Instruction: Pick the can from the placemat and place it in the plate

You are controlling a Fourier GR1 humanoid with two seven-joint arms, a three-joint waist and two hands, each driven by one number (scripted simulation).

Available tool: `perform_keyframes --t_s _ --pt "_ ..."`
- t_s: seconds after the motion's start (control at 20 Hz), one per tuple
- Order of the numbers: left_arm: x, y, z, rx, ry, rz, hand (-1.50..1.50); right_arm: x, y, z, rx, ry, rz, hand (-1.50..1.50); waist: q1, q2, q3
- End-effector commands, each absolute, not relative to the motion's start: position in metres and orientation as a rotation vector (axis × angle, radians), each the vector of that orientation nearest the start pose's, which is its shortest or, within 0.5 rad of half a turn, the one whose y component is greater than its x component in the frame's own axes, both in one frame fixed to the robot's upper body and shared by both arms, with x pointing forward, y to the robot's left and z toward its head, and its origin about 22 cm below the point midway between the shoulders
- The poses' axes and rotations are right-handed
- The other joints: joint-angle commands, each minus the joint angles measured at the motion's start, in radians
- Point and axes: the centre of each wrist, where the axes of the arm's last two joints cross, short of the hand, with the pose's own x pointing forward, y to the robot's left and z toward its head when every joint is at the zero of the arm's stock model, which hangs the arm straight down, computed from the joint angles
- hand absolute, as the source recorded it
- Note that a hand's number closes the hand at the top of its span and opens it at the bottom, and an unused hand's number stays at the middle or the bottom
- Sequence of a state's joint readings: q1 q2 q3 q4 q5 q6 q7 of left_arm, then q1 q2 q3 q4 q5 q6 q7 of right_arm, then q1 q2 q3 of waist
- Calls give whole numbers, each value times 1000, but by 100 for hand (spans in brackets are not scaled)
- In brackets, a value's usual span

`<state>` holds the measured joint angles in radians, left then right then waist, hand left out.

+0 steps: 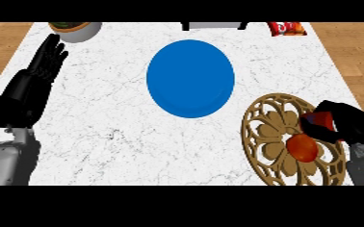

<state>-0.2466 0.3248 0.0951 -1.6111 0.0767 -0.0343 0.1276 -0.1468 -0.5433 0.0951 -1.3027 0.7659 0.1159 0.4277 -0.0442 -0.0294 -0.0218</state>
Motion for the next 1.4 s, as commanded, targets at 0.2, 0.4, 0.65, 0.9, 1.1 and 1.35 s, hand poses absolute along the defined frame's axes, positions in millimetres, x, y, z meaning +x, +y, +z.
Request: perform_keyframes --t_s 0.2,0.4,0.65,0.9,1.1,1.35 --pt "278 310 95 247 -1706 -163 0 193 -325 -37 -1218 -400 468 150 -72 -7 12" --pt "277 305 93 216 -1713 -173 0 178 -270 -14 -1322 -495 373 150 -41 3 12" --pt "278 302 96 193 -1716 -206 0 161 -201 40 -1363 -747 269 150 -11 7 14" --pt "287 290 106 161 -1728 -223 0 149 -141 93 -1367 -1014 182 150 22 18 18" --pt "286 283 104 159 -1753 -245 0 150 -103 124 -1346 -1154 139 150 52 24 19" --pt "302 290 113 140 -1740 -223 0 174 -66 123 -1358 -1179 230 150 56 32 20"
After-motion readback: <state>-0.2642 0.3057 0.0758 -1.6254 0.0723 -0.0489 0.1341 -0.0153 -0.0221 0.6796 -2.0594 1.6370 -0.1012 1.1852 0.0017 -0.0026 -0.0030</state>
